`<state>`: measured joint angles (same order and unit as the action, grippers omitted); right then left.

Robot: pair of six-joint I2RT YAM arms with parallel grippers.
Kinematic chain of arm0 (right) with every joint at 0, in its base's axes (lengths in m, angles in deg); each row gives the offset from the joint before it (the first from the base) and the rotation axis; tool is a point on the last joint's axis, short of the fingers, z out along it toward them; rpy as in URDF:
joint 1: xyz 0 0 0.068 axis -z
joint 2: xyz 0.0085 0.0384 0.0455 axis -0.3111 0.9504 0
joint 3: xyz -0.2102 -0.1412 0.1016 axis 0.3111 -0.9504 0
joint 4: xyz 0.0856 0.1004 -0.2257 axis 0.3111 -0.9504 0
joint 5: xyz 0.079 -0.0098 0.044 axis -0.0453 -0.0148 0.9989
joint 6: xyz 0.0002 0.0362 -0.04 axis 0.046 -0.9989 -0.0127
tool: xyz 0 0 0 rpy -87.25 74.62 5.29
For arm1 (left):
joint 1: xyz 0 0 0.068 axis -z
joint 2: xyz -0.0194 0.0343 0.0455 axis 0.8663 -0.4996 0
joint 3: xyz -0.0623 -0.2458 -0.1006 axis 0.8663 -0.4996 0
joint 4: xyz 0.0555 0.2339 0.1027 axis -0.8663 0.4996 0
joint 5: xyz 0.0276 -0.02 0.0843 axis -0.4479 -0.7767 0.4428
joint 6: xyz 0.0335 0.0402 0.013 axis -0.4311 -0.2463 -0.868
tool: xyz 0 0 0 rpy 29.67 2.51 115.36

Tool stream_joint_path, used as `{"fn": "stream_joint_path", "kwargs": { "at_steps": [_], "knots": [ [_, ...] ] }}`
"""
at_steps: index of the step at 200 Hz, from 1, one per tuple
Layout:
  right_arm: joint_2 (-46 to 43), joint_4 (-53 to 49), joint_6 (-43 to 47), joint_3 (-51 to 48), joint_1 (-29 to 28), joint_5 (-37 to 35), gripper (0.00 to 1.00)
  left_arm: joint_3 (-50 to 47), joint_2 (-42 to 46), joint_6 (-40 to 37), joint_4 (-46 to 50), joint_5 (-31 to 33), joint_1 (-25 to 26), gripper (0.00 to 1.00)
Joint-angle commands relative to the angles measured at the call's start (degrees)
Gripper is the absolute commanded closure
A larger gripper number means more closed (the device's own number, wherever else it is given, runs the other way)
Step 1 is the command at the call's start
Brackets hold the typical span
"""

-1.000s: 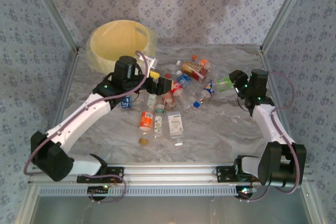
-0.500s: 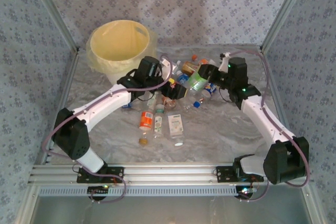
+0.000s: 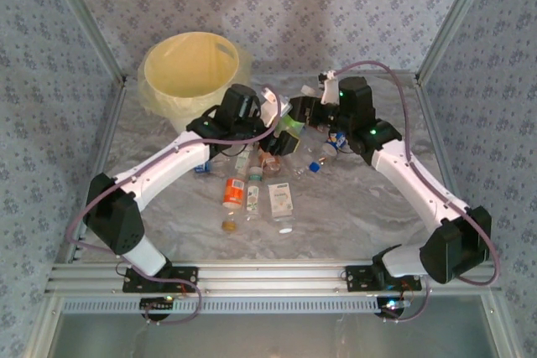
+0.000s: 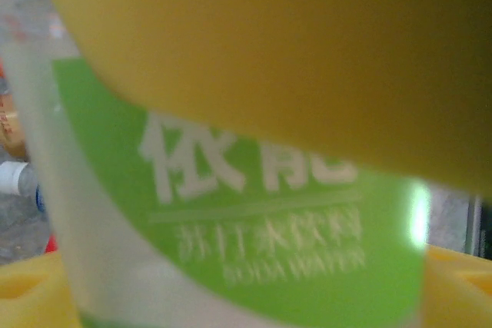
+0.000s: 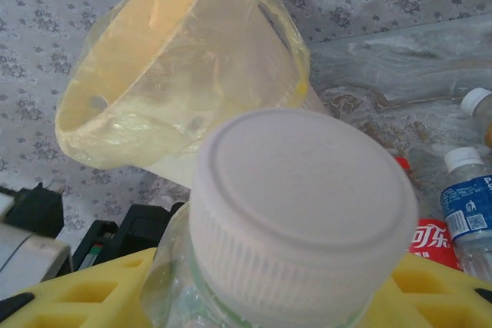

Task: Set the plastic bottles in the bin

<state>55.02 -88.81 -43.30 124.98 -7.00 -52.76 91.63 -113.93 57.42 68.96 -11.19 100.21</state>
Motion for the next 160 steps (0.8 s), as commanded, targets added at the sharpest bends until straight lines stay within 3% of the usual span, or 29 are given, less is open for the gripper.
{"fn": "stream_joint_path", "kwargs": {
  "at_steps": [1, 46, 113, 160],
  "knots": [
    [0.49, -0.38, 0.31, 2.66, -0.92, 0.86, 0.52, 1.79, -0.95, -1.06, -0.33, -0.37, 0.41, 0.29],
    [0.92, 0.16, -1.54, 2.80, -0.97, 1.82, 0.45, 0.06, -0.79, 0.11, -2.20, -1.55, 0.19, 0.49],
    [-0.68, 4.73, -3.05, 0.22, -0.12, 3.00, 0.26, -1.86, -0.06, 2.29, -4.60, 2.25, -0.55, 0.51],
    [-5.49, 17.64, -8.28, -7.96, 3.30, 6.88, 0.18, -2.62, 0.46, 3.98, -4.34, 2.23, -1.76, 0.50]
  ]
}}
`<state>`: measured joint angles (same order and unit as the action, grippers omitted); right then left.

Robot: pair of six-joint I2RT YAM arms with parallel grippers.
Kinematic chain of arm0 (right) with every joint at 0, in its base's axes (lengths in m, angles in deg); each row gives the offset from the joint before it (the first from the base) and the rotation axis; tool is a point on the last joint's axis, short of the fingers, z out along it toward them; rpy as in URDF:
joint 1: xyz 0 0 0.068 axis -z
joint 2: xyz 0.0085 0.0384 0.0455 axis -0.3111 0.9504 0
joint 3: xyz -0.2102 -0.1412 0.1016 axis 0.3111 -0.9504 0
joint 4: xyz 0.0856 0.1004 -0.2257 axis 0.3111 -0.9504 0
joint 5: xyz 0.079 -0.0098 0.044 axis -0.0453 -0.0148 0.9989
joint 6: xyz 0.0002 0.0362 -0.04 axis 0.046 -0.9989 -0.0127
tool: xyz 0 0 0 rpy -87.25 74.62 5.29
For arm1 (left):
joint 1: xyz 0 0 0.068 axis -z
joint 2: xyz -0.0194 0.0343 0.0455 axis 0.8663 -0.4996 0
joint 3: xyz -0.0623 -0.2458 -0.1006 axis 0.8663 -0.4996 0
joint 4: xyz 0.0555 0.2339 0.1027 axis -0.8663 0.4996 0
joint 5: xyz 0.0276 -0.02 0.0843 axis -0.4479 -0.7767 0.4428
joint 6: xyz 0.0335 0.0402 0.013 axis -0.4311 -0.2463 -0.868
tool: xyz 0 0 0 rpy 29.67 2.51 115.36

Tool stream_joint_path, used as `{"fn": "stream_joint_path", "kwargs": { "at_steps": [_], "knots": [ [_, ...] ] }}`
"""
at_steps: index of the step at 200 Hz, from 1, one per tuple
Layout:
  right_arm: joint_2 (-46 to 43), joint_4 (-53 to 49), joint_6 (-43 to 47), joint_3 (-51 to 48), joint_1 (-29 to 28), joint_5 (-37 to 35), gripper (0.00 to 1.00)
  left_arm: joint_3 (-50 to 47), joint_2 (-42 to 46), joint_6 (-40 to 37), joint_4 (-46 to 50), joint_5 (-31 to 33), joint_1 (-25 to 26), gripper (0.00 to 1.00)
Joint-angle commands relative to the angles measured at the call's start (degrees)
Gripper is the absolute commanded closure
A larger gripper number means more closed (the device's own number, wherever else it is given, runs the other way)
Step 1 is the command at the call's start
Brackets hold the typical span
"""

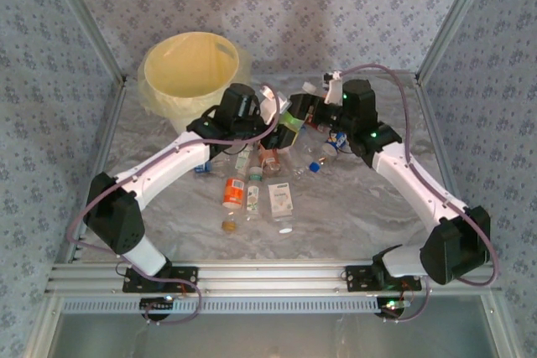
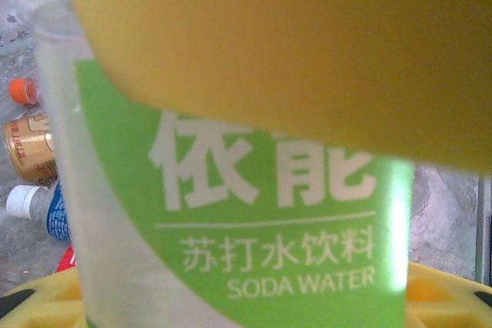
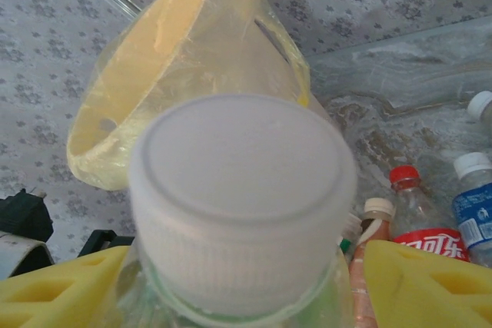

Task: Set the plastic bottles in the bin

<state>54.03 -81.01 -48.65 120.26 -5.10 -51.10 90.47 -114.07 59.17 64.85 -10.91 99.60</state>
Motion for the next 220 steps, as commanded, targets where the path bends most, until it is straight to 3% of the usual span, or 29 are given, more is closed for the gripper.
{"fn": "stream_joint_path", "kwargs": {
  "at_steps": [1, 35, 64, 103, 116, 130, 138, 186, 220],
  "knots": [
    [-4.59, 10.18, -3.06, -3.38, 1.41, 5.28, 0.18, -1.53, 0.64, 2.28, -0.23, 1.94, -1.15, 0.50],
    [-7.21, 16.41, -5.04, -7.36, 3.61, 7.70, 0.13, -2.80, 1.69, 3.40, -1.57, 3.17, -1.59, 0.51],
    [-9.21, 18.93, -5.13, -9.78, 4.71, 7.51, 0.00, -3.45, 2.98, 4.05, -2.19, 3.50, -1.78, 0.51],
    [-12.09, 22.33, -5.12, -13.37, 5.38, 4.40, 0.00, -0.37, 6.36, 7.08, 1.32, 10.53, -2.26, 0.51],
    [-13.53, 18.76, -3.47, -14.03, 5.32, -4.48, 0.00, 1.49, 7.51, 7.38, 3.28, 12.53, -2.72, 0.51],
    [-14.42, 8.86, -1.68, -13.26, 4.61, -17.46, 0.00, 2.50, 9.16, 7.76, 3.69, 15.26, -2.83, 0.51],
    [-14.37, 3.53, -1.63, -12.45, 4.60, -21.37, 0.00, 2.92, 10.02, 7.91, 3.58, 17.63, -2.84, 0.51],
    [-14.18, -2.58, -0.64, -12.67, 5.49, -21.85, 0.00, 5.80, 13.26, 6.54, 1.15, 32.70, -4.62, 0.49],
    [-13.57, -6.84, -0.64, -9.91, 5.47, -20.23, 0.00, 11.12, 11.37, 4.78, 1.83, 36.80, -8.74, 0.49]
  ]
}}
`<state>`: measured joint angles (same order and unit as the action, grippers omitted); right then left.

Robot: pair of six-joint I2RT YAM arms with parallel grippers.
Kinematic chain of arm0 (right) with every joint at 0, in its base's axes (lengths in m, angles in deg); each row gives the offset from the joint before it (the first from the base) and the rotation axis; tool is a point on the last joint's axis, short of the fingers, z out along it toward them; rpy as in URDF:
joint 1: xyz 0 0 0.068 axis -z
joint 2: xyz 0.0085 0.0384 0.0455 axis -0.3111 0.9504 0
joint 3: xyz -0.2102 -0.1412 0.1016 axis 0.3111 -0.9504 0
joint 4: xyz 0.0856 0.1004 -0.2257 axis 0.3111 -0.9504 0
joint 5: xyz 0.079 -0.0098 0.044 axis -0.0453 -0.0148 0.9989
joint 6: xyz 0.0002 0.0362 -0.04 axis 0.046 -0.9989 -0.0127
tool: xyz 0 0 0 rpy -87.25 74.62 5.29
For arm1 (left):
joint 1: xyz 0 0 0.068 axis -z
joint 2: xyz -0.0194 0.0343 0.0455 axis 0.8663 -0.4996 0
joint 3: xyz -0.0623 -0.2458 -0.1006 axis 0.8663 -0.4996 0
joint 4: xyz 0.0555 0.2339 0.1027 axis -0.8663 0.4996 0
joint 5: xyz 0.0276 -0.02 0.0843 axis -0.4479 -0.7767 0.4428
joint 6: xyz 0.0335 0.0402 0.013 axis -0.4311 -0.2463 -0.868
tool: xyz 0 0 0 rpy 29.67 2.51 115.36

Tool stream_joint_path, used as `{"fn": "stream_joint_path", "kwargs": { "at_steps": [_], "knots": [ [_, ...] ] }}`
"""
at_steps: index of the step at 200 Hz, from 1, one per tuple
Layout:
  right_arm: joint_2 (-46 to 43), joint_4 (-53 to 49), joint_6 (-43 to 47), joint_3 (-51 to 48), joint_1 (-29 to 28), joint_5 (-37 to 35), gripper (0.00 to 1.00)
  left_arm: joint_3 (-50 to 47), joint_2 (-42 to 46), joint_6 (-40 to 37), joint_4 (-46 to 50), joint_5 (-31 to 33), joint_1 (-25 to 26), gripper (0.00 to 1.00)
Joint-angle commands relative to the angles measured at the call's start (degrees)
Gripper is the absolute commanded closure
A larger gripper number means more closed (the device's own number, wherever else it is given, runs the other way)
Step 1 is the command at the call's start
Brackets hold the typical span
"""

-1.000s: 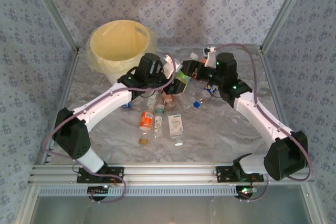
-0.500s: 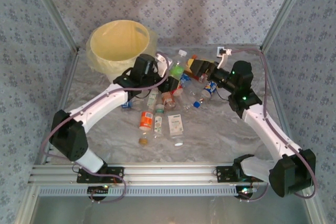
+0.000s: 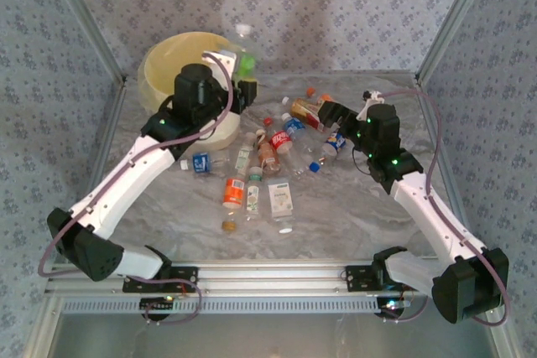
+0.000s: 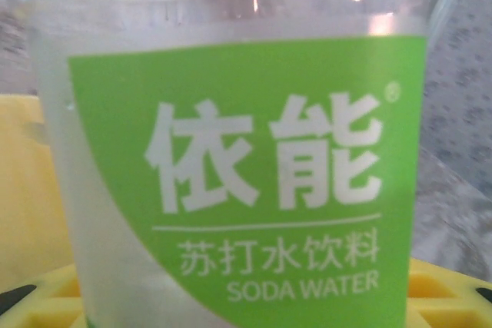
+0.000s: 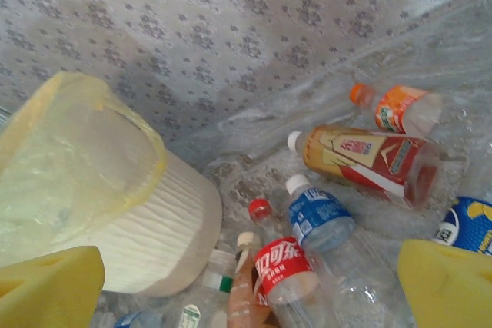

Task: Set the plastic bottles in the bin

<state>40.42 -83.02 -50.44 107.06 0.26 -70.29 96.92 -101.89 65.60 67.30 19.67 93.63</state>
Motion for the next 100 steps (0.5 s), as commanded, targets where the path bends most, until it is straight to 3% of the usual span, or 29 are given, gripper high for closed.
{"fn": "stream_joint_path", "kwargs": {
  "at_steps": [1, 58, 100],
  "knots": [
    [0.05, -4.98, 1.20, 3.37, 0.16, -1.09, 0.00, 4.91, -0.91, -1.60, -0.55, 6.28, -2.90, 0.49],
    [-0.51, -7.75, 3.91, 4.24, 0.26, -1.93, 0.00, 10.15, -5.66, -1.69, 4.97, 4.34, -12.11, 0.49],
    [-1.35, -9.45, 4.05, 4.11, 0.20, -3.90, 0.00, 16.64, -10.99, 0.08, 17.65, -0.59, -16.54, 0.49]
  ]
}}
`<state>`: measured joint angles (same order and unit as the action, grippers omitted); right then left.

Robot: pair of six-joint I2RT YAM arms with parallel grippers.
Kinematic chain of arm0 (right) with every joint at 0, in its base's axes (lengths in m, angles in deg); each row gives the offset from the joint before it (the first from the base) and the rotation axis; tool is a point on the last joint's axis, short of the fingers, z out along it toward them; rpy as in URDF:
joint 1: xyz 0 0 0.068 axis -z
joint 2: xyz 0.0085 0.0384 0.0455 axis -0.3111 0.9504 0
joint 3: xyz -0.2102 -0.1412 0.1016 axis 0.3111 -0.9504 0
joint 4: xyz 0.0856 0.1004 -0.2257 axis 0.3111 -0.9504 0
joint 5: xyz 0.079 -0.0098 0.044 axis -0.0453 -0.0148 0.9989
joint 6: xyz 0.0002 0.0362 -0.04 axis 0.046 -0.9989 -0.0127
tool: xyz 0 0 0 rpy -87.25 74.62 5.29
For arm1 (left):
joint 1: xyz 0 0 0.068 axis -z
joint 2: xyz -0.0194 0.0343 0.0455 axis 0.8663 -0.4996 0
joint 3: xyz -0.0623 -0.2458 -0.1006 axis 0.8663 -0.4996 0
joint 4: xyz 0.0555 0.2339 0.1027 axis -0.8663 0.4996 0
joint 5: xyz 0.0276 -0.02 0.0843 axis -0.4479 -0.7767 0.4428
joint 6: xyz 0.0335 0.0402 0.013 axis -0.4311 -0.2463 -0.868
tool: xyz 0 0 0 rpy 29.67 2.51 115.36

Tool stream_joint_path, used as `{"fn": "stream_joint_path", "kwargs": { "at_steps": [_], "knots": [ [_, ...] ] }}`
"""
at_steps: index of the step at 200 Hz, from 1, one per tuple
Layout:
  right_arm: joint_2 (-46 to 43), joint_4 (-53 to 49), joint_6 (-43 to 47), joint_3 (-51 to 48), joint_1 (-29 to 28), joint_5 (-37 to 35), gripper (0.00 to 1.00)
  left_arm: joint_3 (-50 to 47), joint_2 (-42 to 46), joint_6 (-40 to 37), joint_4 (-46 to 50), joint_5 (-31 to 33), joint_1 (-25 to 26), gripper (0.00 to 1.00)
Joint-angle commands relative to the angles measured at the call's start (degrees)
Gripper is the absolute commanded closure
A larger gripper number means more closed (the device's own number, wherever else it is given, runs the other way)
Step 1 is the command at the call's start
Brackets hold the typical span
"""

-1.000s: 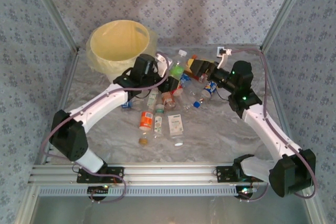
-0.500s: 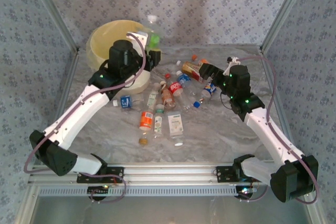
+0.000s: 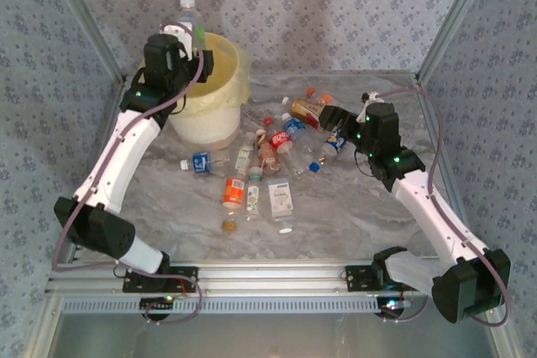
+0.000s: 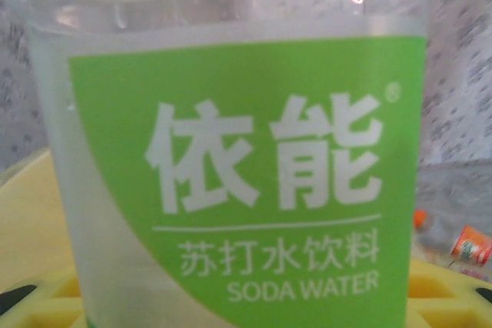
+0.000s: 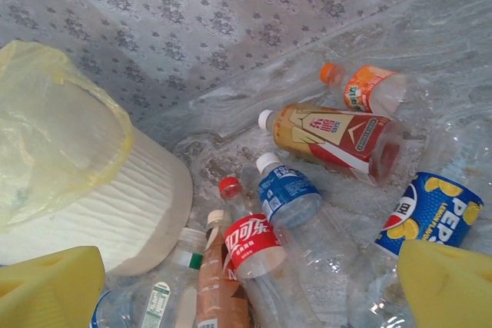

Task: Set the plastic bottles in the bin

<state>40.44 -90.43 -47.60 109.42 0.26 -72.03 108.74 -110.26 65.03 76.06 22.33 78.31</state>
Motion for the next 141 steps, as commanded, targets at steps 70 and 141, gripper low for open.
{"fn": "stream_joint_path", "kwargs": {
  "at_steps": [70, 141],
  "knots": [
    [-0.53, -3.86, 1.25, 2.82, 0.23, -2.62, 0.00, 20.29, -15.86, 0.81, 26.43, -6.89, -1.76, 0.48],
    [0.64, -6.74, 1.50, 4.26, 0.29, -3.48, 0.00, 25.13, -23.30, 2.62, 33.23, -10.62, -1.76, 0.48]
  ]
}}
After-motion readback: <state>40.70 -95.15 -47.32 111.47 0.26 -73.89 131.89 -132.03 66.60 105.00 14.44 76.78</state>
